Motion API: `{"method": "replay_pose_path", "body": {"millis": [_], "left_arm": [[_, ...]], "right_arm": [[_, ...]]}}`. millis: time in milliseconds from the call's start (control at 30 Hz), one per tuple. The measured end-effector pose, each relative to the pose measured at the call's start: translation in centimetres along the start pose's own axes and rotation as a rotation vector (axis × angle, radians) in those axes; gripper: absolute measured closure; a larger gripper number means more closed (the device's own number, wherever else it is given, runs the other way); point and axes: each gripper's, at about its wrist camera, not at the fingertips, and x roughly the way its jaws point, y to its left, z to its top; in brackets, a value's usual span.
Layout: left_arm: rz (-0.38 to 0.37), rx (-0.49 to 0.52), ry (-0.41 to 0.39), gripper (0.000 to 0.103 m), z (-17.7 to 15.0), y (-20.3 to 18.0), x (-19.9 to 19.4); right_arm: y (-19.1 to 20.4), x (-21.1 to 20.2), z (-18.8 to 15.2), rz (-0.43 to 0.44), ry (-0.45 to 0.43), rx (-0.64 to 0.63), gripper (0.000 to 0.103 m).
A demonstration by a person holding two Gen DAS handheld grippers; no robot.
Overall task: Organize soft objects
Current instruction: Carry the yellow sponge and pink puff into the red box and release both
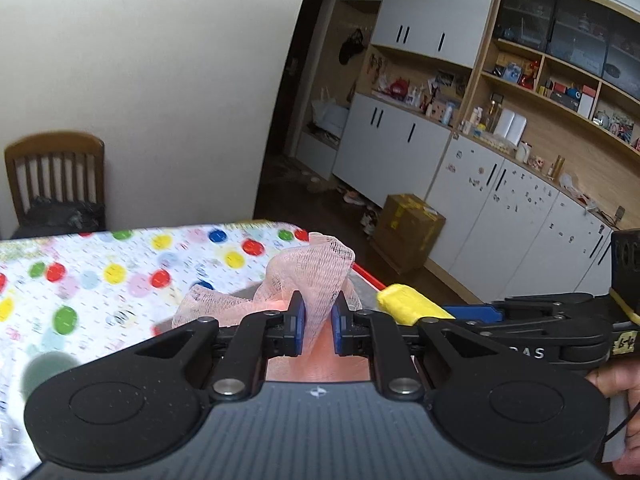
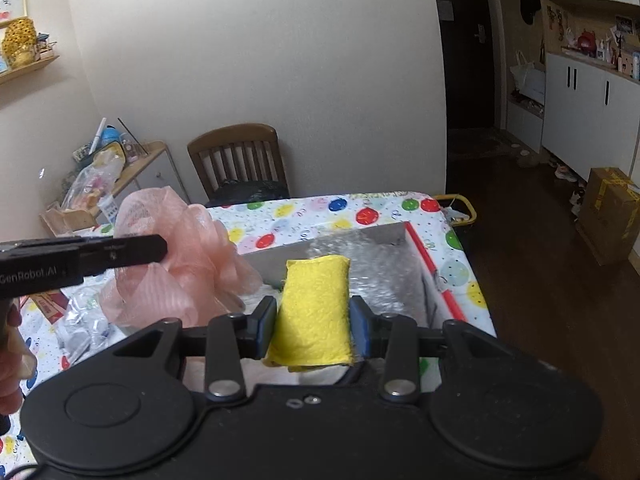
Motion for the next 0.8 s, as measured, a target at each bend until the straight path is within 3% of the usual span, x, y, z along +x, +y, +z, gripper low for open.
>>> {"method": "replay_pose_path", "body": {"millis": [233, 800], "left_arm": [[0.024, -0.006, 0.029, 0.09, 0.2, -0.8, 3.8], [0.17, -0.043, 0.152, 0.09, -1.7, 1.1, 9.8]], "right_arm": [[-2.6, 2.5, -0.1, -0.024, 0.044, -0.019, 0.065], [-3.3, 8.1, -1.2, -0.014, 0.141, -0.11, 0.065]]}}
